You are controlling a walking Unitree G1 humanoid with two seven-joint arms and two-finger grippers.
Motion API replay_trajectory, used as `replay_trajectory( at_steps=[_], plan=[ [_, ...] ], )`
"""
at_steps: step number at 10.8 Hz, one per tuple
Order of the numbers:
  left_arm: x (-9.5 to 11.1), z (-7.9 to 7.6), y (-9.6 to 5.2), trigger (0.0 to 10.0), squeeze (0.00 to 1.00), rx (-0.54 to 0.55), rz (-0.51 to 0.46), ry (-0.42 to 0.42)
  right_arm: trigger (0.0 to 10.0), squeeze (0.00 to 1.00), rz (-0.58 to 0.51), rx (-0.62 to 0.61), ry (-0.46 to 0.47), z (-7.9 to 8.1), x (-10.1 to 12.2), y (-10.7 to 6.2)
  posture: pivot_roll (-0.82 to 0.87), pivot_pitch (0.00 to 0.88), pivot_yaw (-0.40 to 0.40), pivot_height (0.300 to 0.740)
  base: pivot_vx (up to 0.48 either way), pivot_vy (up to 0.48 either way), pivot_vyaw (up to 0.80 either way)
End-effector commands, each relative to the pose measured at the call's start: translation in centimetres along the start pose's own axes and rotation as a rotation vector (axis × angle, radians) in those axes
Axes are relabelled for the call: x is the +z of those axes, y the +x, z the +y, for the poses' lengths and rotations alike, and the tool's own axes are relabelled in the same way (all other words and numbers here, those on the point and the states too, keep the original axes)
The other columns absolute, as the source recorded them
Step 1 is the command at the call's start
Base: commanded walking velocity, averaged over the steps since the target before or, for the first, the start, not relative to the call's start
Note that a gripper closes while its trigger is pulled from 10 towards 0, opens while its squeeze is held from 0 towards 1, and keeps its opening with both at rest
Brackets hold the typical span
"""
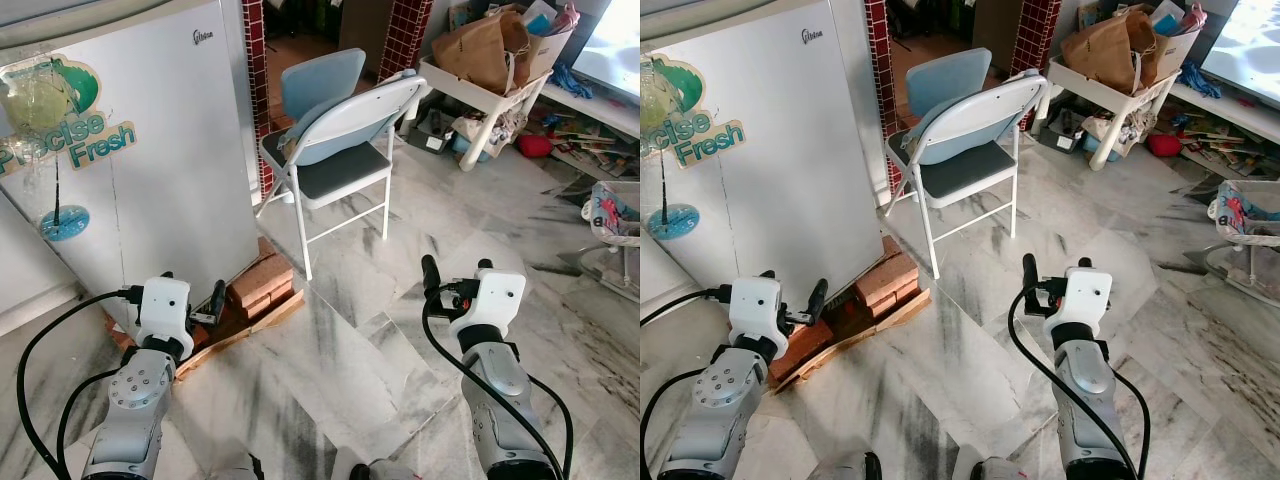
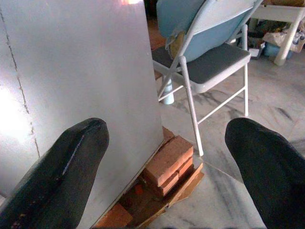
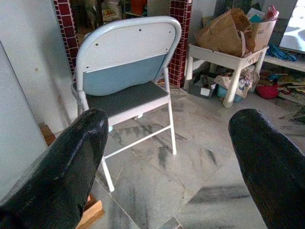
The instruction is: Restocking fridge
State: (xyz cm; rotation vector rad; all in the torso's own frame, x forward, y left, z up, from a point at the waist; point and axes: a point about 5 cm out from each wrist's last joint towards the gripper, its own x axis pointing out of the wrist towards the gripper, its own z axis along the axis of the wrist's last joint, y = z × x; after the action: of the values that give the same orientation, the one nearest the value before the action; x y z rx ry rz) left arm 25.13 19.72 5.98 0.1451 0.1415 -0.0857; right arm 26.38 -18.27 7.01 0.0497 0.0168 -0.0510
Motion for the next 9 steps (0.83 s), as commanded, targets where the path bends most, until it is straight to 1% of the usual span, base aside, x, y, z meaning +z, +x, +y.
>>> replay_trajectory(
  at_steps=[1, 2, 3, 4, 5, 6, 7, 8, 9],
  plan=[
    [-0.1, 0.2, -0.2, 10.0, 0.0, 0.011, 0.002, 0.0, 10.0, 0.0, -0.001, 0.006, -0.001, 0.0, 0.2, -0.1, 0.06, 0.029, -0.048, 0.74, 0.0, 0.0, 0.0],
    [-0.1, 0.2, -0.2, 10.0, 0.0, 0.011, 0.002, 0.0, 10.0, 0.0, -0.001, 0.006, -0.001, 0.0, 0.2, -0.1, 0.06, 0.029, -0.048, 0.74, 0.0, 0.0, 0.0],
    [0.0, -1.5, 0.2, 10.0, 0.0, -0.04, -0.008, -0.09, 10.0, 0.0, -0.022, 0.058, -0.049, -0.3, 0.5, -0.1, 0.05, 0.024, -0.065, 0.74, 0.0, 0.0, 0.0],
    [0.1, -1.7, 0.3, 10.0, 0.0, -0.043, -0.011, -0.097, 10.0, 0.0, -0.025, 0.07, -0.063, -0.3, 0.6, -0.1, 0.05, 0.025, -0.068, 0.74, 0.0, 0.0, 0.0],
    [0.1, -1.6, 0.4, 10.0, 0.0, -0.02, -0.009, -0.082, 10.0, 0.0, -0.024, 0.085, -0.058, -0.1, 0.7, 0.1, 0.05, 0.034, -0.07, 0.74, 0.0, 0.0, 0.0],
    [0.3, -1.8, 0.4, 10.0, 0.0, -0.018, -0.013, -0.091, 10.0, 0.0, -0.024, 0.075, -0.075, -0.2, 0.9, 0.3, 0.05, 0.033, -0.071, 0.74, 0.0, 0.0, 0.0],
    [-0.1, -1.9, 0.3, 10.0, 0.0, -0.015, 0.0, -0.102, 10.0, 0.0, -0.014, 0.042, -0.154, -0.4, 0.6, 0.5, 0.05, 0.03, -0.071, 0.74, 0.0, 0.0, 0.0],
    [-0.2, -1.9, 0.5, 10.0, 0.0, -0.017, 0.006, -0.103, 10.0, 0.0, 0.004, 0.063, -0.099, 0.0, 0.3, 0.5, 0.05, 0.028, -0.07, 0.74, 0.0, 0.311, 0.0],
    [-0.2, -1.6, 0.8, 10.0, 0.0, -0.019, 0.001, -0.1, 10.0, 0.0, 0.03, 0.056, -0.024, 0.3, 0.3, 0.7, 0.05, 0.034, -0.065, 0.74, 0.0, 0.48, 0.0]
  ],
)
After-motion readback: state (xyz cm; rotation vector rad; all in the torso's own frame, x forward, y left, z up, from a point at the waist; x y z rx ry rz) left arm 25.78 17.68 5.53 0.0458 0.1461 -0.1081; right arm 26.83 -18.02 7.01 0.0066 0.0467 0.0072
